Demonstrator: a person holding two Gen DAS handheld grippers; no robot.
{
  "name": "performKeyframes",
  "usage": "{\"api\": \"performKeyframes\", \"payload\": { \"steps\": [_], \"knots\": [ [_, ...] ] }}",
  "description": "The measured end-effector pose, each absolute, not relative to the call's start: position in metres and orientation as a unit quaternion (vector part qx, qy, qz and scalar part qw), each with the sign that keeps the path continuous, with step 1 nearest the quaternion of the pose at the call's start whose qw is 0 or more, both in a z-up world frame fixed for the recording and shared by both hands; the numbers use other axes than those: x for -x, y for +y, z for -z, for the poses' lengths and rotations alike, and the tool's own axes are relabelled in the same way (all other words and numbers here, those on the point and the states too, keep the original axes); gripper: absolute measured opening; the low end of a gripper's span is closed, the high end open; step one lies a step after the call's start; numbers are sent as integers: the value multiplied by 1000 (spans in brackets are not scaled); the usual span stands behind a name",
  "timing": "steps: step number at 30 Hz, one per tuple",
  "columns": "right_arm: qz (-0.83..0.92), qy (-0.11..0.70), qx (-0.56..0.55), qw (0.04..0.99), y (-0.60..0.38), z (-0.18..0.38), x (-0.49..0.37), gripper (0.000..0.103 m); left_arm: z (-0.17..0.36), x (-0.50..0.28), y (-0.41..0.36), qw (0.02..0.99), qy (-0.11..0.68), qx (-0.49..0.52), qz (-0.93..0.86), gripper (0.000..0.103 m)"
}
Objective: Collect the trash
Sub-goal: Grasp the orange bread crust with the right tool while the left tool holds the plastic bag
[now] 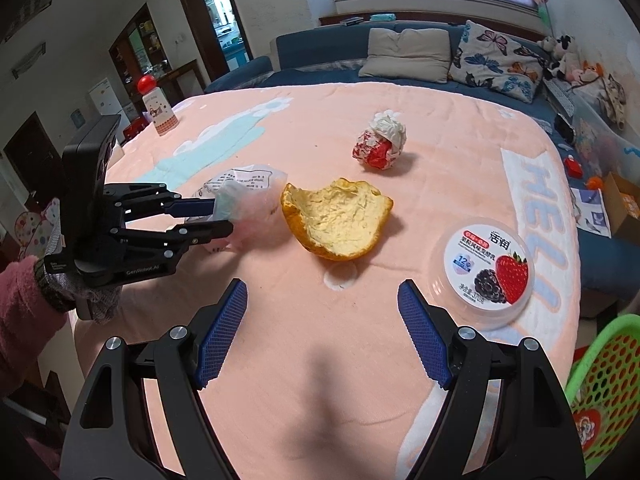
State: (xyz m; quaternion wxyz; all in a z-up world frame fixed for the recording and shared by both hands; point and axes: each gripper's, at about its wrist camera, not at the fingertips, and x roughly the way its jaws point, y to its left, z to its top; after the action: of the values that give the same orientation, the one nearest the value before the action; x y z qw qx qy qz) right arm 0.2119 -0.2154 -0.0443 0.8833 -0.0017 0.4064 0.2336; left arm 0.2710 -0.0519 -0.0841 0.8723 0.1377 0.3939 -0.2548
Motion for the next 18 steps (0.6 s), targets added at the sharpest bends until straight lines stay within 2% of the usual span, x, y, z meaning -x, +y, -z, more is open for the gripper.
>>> {"api": "performKeyframes", "payload": {
  "steps": [1, 2, 7, 9, 11, 12, 14, 16, 18],
  "knots": [
    [-234, 406, 2, 883, -214, 44, -213, 78, 85, -271, -53, 872, 395, -142, 252, 44],
    [-235, 406, 2, 883, -213, 44, -214, 78, 85, -271, -53, 871, 395, -145, 254, 46],
    [-240, 404, 6, 883, -209, 45, -218, 78, 90, -274, -55, 867, 399, -161, 252, 47],
    [-240, 404, 10, 883, -207, 45, -220, 78, 92, -275, -55, 867, 399, -169, 247, 43],
    [-240, 403, 17, 883, -204, 45, -221, 78, 94, -276, -54, 868, 399, -171, 241, 30],
    [-241, 402, 20, 883, -202, 45, -223, 78, 94, -277, -53, 869, 400, -171, 237, 27],
    [-243, 402, 21, 883, -199, 44, -226, 78, 93, -279, -47, 873, 401, -155, 232, 13],
    [-246, 400, 24, 883, -195, 45, -230, 77, 90, -281, -40, 875, 406, -137, 226, 6],
    [-246, 399, 28, 883, -190, 45, -235, 74, 86, -280, -34, 877, 408, -125, 222, 4]
  ]
}}
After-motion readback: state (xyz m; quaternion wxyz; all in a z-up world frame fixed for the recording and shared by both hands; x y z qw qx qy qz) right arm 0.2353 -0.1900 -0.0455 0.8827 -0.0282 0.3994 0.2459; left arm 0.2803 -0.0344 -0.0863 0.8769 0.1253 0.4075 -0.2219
